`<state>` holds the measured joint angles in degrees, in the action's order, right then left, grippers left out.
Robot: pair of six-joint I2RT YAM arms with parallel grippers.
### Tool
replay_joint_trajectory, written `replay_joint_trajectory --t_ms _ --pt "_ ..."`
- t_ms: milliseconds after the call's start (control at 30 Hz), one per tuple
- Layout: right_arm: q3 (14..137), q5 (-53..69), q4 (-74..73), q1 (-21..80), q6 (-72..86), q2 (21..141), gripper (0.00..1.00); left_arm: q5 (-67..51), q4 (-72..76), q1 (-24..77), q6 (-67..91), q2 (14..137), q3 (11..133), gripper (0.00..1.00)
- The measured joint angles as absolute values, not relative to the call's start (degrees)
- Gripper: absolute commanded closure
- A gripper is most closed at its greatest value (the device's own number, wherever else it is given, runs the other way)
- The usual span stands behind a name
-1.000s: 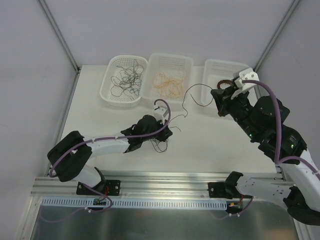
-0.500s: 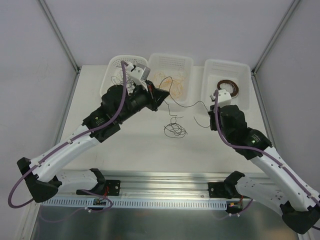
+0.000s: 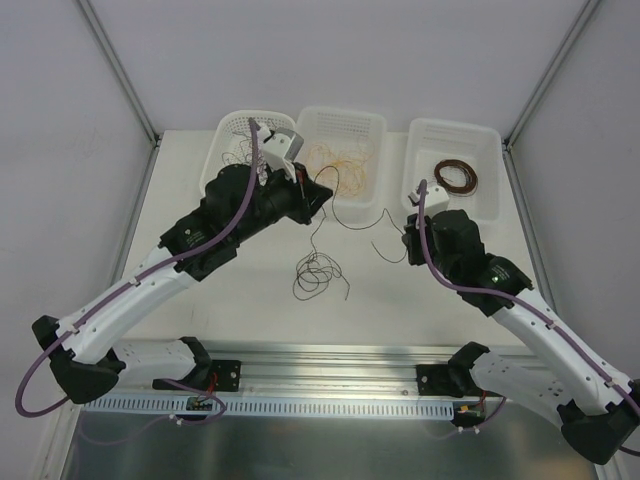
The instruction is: Untangle the cables
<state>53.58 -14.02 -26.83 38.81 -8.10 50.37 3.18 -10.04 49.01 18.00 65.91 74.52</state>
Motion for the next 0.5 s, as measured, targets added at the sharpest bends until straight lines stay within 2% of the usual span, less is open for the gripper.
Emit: replay_joint_trajectory --t_ms 267,500 --pt "51.62 -12.43 -25.10 38.81 -7.46 50.78 0.99 -7.33 -9.67 49.01 18.94 67.02 90.00 1.00" --pt "50.57 -12.56 -24.53 38.76 -7.49 50.59 0.99 -9.17 -11.55 42.92 20.97 70.94 91.74 1.00"
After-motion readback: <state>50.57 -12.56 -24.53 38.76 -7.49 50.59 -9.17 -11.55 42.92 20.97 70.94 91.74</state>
